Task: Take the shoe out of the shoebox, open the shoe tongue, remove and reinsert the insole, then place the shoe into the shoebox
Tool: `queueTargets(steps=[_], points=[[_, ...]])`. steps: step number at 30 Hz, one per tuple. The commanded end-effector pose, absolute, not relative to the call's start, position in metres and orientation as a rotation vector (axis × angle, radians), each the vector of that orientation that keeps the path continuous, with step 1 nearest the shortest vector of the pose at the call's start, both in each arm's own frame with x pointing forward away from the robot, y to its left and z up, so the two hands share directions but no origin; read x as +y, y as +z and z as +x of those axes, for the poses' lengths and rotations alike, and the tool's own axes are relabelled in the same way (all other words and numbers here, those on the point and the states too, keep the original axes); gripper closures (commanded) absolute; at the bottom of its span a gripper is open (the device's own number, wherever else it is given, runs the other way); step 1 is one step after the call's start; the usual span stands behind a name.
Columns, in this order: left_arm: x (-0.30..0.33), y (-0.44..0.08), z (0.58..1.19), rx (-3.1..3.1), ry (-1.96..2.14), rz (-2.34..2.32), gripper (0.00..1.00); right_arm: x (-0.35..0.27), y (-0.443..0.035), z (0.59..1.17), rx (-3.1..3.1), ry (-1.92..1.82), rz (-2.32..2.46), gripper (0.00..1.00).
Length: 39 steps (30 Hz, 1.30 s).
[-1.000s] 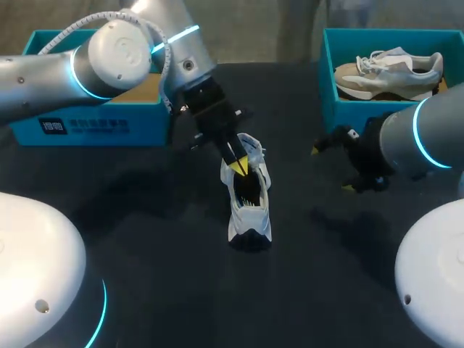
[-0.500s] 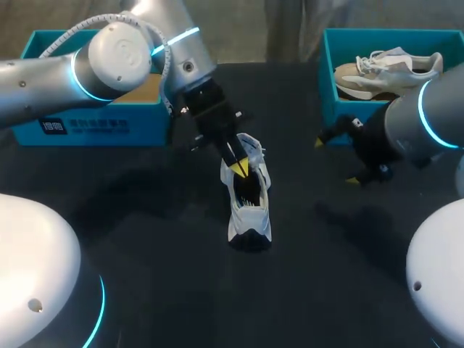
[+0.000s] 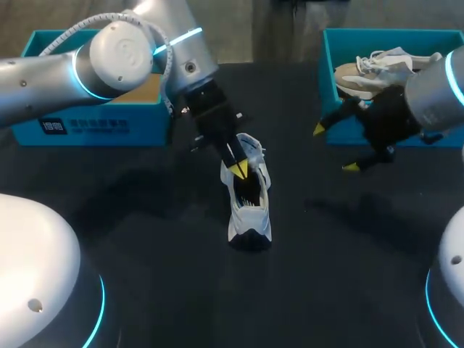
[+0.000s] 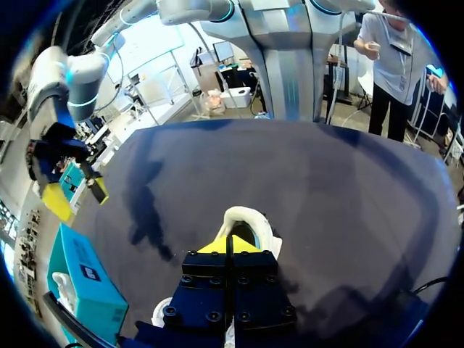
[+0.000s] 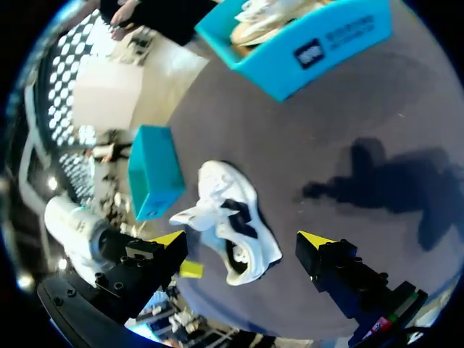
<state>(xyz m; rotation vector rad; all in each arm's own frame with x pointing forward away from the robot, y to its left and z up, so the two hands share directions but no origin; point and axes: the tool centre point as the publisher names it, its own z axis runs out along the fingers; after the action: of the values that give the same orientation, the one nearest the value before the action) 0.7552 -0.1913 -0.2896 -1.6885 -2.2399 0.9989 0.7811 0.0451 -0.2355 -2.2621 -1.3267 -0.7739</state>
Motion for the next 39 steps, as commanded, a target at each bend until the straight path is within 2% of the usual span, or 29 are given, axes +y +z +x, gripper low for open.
queueTargets(steps=[1, 18, 29, 39], points=[[-0.193, -0.286, 0.755, -2.237, 0.957, -1.725, 1.0, 0.029, -0.224, 0.778, -1.38, -0.478, -1.735, 0.0], [-0.197, -0.289, 0.763, -2.23, 0.952, -1.725, 1.0, -0.001, -0.171, 0.773, -1.459, -0.687, -1.687, 0.0], [-0.199, -0.289, 0.763, -2.23, 0.959, -1.714, 1.0, -0.009, -0.114, 0.763, -1.639, -0.856, -1.788, 0.0], [-0.202, -0.291, 0.766, -2.243, 0.959, -1.741, 1.0, -0.01, -0.109, 0.763, -1.643, -0.869, -1.795, 0.0]])
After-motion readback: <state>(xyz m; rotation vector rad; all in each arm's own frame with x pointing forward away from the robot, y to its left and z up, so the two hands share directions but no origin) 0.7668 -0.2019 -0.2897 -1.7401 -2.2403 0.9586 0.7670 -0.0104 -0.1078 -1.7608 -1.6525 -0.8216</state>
